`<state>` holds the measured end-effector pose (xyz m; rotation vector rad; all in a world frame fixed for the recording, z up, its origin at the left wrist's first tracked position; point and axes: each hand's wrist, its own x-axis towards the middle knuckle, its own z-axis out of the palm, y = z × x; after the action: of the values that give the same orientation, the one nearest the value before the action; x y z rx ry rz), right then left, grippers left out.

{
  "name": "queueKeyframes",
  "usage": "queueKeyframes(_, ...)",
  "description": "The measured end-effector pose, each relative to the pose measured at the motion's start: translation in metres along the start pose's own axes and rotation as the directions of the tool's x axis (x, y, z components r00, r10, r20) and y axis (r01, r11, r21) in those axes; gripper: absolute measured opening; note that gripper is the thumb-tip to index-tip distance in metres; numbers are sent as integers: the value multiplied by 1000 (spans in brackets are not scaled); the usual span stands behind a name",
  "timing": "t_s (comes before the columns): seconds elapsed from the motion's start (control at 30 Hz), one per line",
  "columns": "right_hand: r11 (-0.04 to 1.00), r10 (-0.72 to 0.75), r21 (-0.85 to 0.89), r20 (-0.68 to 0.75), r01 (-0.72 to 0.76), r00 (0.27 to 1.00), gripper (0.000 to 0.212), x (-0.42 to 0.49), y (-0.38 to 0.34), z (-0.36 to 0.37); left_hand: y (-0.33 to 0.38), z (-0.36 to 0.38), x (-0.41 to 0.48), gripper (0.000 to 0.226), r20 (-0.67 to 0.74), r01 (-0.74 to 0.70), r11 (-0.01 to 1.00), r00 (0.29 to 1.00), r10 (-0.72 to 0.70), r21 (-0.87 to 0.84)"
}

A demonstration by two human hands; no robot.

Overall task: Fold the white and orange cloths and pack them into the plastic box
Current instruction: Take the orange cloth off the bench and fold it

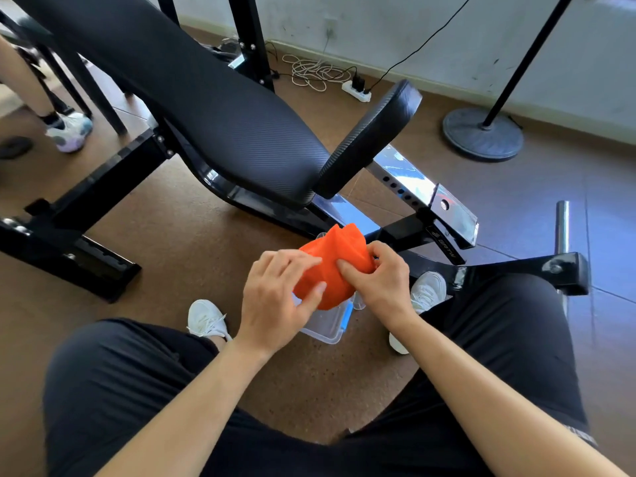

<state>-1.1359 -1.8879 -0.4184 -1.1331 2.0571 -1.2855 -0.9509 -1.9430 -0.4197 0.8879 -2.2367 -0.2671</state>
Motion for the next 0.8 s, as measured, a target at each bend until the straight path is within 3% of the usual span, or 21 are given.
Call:
queueKeyframes(0.1, 993, 81, 87, 24, -83, 996, 36, -3, -6, -2, 8, 15, -7, 70, 158, 5, 1000, 987, -7, 9)
queueKeyframes(0.2, 983, 49, 169, 112, -68, 992, 55, -7, -10, -3, 8, 31, -9, 93, 236, 44, 998, 970, -51, 35)
queueKeyframes(0.27, 981, 2, 190, 160, -33, 987, 55, -7, -9, -3, 6, 39, -10, 99, 248, 41, 997, 967, -56, 68)
queueKeyframes(0.37, 987, -62, 161, 217, 27, 974, 44, -7, -5, -4, 5, 41, -7, 83, 132, 47, 998, 990, -53, 52)
queueKeyframes(0.47, 976, -104, 214, 258, 48, 960, 49, -5, -6, -10, -2, 33, 1, 70, 72, 90, 995, 994, -87, -36)
queueKeyframes(0.53, 974, -174, 191, 272, 124, 946, 56, 0, -5, -17, -7, 26, 5, 69, 154, 230, 957, 967, -204, -176)
queueKeyframes(0.63, 937, -319, -46, 293, 346, 901, 75, 7, 2, -28, -15, 16, 6, 67, 397, 493, 783, 851, -344, -378)
queueKeyframes(0.73, 837, -380, -215, 433, 503, 818, 90, 7, 0, -28, -24, 14, 5, 60, 557, 588, 695, 767, -318, -414)
queueKeyframes(0.8, 776, -389, -261, 520, 575, 761, 85, 4, -5, -21, -27, 14, 4, 61, 614, 595, 685, 742, -268, -421)
